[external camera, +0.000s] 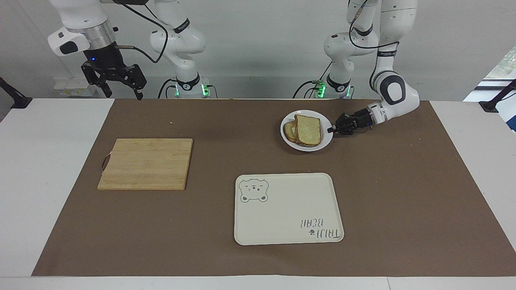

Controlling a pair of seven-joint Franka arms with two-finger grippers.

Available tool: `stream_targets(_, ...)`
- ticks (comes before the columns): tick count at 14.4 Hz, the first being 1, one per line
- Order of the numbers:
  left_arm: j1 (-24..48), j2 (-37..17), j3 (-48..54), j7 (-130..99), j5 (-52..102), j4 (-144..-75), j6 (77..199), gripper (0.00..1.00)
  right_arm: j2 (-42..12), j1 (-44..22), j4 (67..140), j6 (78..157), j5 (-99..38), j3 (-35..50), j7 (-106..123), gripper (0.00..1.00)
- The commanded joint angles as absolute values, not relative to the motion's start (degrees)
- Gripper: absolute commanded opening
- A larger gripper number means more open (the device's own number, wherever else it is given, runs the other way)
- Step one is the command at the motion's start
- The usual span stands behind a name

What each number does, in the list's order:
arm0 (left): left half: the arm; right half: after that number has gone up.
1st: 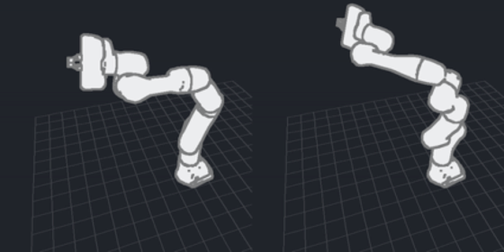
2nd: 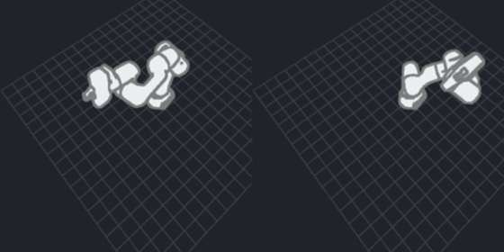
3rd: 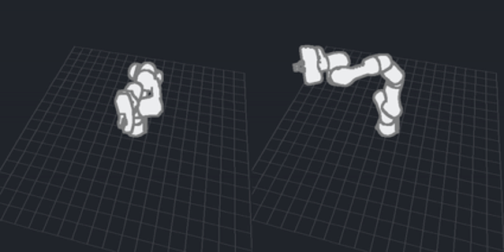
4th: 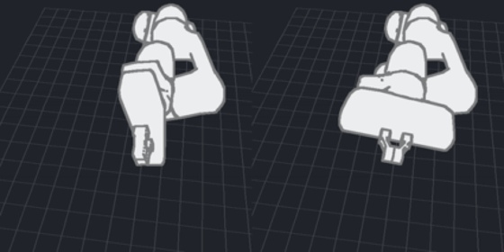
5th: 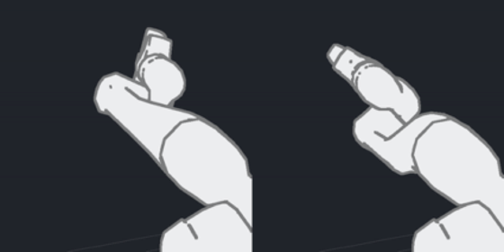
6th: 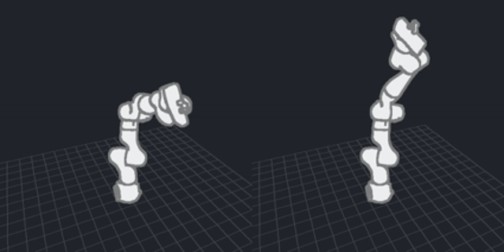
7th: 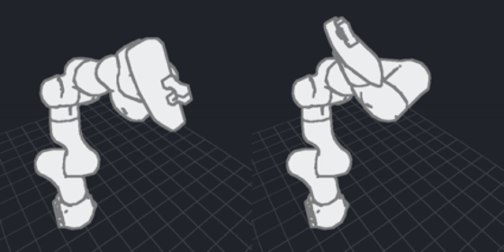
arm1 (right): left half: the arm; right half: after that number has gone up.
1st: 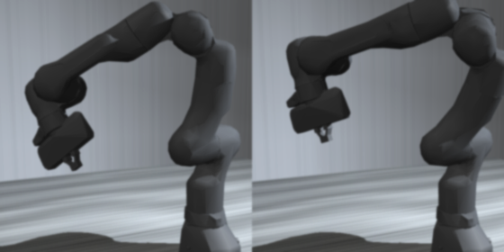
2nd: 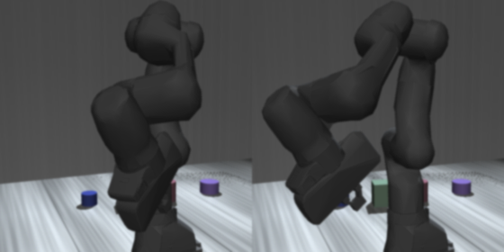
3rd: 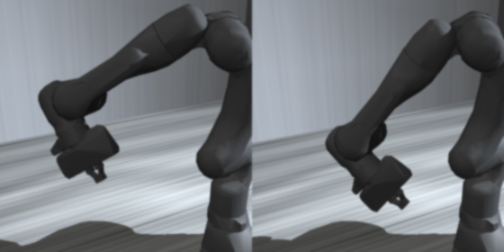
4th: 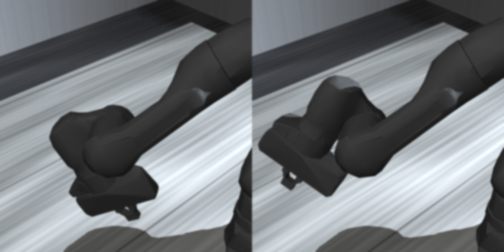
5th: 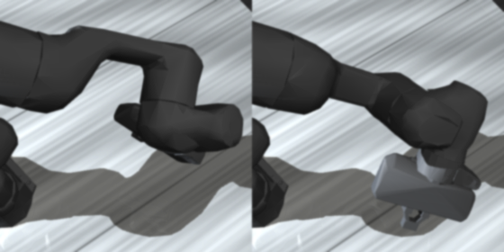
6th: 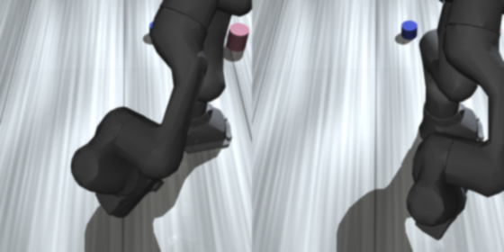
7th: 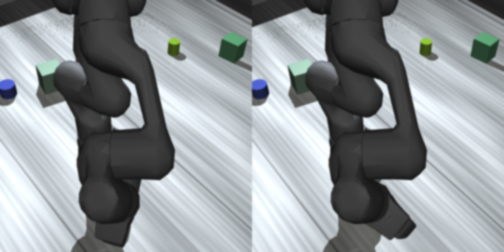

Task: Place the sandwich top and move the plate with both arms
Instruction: 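Push the white plate with the left gripper onto the cream tray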

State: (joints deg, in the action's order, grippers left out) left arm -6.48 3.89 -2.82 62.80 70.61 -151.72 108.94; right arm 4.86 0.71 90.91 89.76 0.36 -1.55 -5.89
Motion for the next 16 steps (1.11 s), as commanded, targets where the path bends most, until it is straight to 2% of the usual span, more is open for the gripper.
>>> stream_targets(1, -7.6, 4.0, -2.5, 63.6, 74.3, -149.2, 105.7, 0.0, 5.7, 1.6, 91.8, 88.9, 0.4, -1.5, -4.5, 1.0)
stream_targets(2, -7.0, 3.1, -2.5, 63.6, 76.5, -147.8, 106.0, 0.0, 5.7, 1.5, 91.8, 88.9, 0.4, -1.5, -4.6, 1.0)
stream_targets(6, -1.0, -5.3, -2.0, 59.8, 82.1, -134.9, 109.1, 0.0, 5.8, 1.5, 91.8, 89.1, 0.4, -1.4, -4.5, 1.0)
stream_targets(9, 5.3, -10.0, -0.3, 56.0, 90.8, -128.1, 120.5, 0.0, 5.7, 1.6, 91.8, 89.5, 0.4, -1.5, -4.3, 1.0)
stream_targets(12, 3.6, -17.8, 7.1, 50.8, 92.5, -118.3, 128.8, 0.0, 5.6, 0.0, 91.8, 89.6, 0.4, -3.0, -4.4, 1.0)
stream_targets(16, 2.7, -25.2, 11.9, 47.7, 92.4, -107.3, 136.4, 0.0, 5.6, -3.3, 91.8, 89.7, 0.8, -6.8, -4.3, 1.0)
